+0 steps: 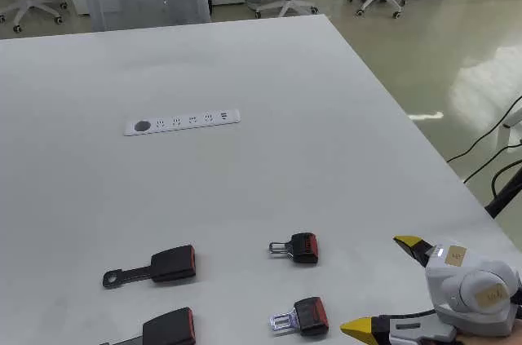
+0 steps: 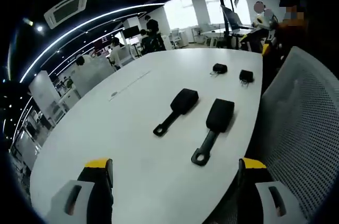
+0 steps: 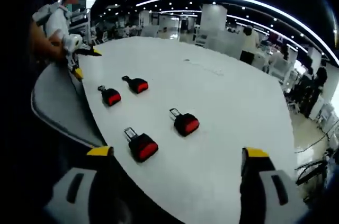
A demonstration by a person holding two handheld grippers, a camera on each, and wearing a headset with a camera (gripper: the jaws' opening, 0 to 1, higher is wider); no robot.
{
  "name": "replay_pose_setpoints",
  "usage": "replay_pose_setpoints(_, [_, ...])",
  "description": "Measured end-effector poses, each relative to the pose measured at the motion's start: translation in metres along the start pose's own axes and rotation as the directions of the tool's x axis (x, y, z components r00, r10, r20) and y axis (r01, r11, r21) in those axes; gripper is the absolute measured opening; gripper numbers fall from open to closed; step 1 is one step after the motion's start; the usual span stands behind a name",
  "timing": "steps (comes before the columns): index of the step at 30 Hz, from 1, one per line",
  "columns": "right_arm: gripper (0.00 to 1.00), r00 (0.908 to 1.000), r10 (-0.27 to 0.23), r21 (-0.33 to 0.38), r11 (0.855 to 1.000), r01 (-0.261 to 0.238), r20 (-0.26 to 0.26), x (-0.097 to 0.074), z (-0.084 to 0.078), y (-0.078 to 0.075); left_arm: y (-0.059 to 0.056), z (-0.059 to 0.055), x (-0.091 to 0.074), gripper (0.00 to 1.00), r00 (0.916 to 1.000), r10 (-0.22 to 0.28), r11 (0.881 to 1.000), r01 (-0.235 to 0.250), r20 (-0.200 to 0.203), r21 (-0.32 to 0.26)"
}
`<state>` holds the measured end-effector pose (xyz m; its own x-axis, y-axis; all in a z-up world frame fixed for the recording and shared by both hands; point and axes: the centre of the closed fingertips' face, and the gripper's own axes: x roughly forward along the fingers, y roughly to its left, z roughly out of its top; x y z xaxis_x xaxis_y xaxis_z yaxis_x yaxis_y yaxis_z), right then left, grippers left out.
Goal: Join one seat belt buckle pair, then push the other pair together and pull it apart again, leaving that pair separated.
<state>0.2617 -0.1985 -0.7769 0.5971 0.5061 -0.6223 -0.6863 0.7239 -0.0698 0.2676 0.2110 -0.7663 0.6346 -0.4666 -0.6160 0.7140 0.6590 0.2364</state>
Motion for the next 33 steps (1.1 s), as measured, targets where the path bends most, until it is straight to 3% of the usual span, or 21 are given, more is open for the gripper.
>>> replay_pose_setpoints(22, [0.98,0.9998,-0.007,0.039,0.999,0.006,0.016,0.008,0.01,-0.009,0.0,-0.004,0.001,1.0,0.9998,-0.002,1.0,0.002,-0.018,0.006])
replay_pose_setpoints(33, [0.97,0.9997,-0.017,0.061,0.998,0.016,0.015,0.008,0.005,-0.013,0.0,-0.005,0.003,1.0,0.9996,-0.005,1.0,0.005,-0.027,0.011])
